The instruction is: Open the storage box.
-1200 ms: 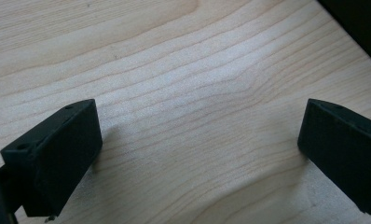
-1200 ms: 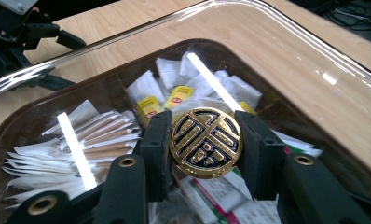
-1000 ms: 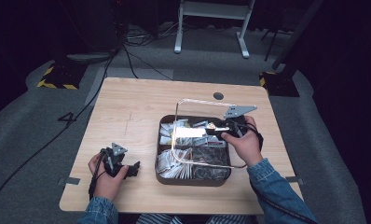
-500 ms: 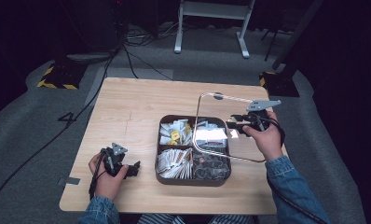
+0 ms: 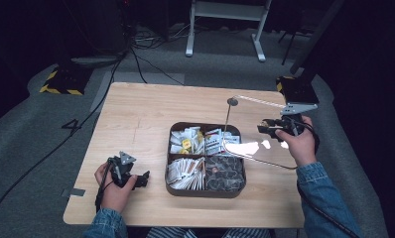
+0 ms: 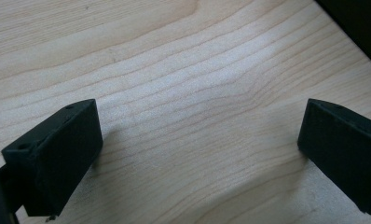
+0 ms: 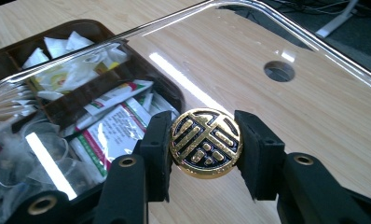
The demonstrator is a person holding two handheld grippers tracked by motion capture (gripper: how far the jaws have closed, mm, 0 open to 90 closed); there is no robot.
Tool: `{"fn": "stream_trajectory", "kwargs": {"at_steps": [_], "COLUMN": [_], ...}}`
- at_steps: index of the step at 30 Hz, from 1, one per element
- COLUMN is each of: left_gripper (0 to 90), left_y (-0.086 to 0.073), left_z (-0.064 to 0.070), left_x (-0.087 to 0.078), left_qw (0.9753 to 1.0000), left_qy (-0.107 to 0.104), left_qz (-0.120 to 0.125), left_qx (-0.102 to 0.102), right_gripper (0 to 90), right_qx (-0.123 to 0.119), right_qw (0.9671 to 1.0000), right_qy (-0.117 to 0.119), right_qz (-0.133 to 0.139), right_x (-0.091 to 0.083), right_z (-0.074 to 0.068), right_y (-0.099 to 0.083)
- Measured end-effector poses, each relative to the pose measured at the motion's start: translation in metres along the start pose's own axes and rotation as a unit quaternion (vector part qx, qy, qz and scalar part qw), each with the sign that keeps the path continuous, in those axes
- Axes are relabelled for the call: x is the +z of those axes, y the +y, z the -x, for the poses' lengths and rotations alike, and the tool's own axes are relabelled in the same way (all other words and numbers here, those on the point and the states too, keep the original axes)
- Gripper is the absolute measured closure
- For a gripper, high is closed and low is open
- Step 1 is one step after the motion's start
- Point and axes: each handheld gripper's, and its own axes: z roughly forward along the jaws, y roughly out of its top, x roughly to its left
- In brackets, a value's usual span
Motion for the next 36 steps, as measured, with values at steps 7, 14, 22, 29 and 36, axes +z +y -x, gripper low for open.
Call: {"fn": "stream_trajectory", "kwargs": {"at_steps": [7, 14, 22, 29, 36], "left_gripper": [0.4, 0.4, 0.4, 0.3, 0.4], "left_y": [0.000, 0.000, 0.000, 0.000, 0.000], "left_z": [0.000, 0.000, 0.000, 0.000, 0.000], "left_x": [0.000, 0.000, 0.000, 0.000, 0.000], "left_qw": [1.0000, 1.0000, 1.0000, 1.0000, 1.0000], "left_qy": [0.000, 0.000, 0.000, 0.000, 0.000], "left_qz": [0.000, 0.000, 0.000, 0.000, -0.001], "left_qx": [0.001, 0.000, 0.001, 0.001, 0.000], "right_gripper": [58.8, 58.8, 58.8, 58.8, 58.8], "right_qx": [0.023, 0.041, 0.054, 0.065, 0.068], "right_qw": [0.9996, 0.9990, 0.9983, 0.9971, 0.9963], "right_qy": [-0.015, -0.014, -0.018, -0.030, -0.034], "right_qz": [0.000, -0.008, -0.017, -0.029, -0.040], "right_x": [-0.009, -0.005, 0.002, 0.003, 0.003], "right_z": [0.020, 0.038, 0.054, 0.065, 0.072], "right_y": [-0.013, -0.029, -0.048, -0.062, -0.072]}}
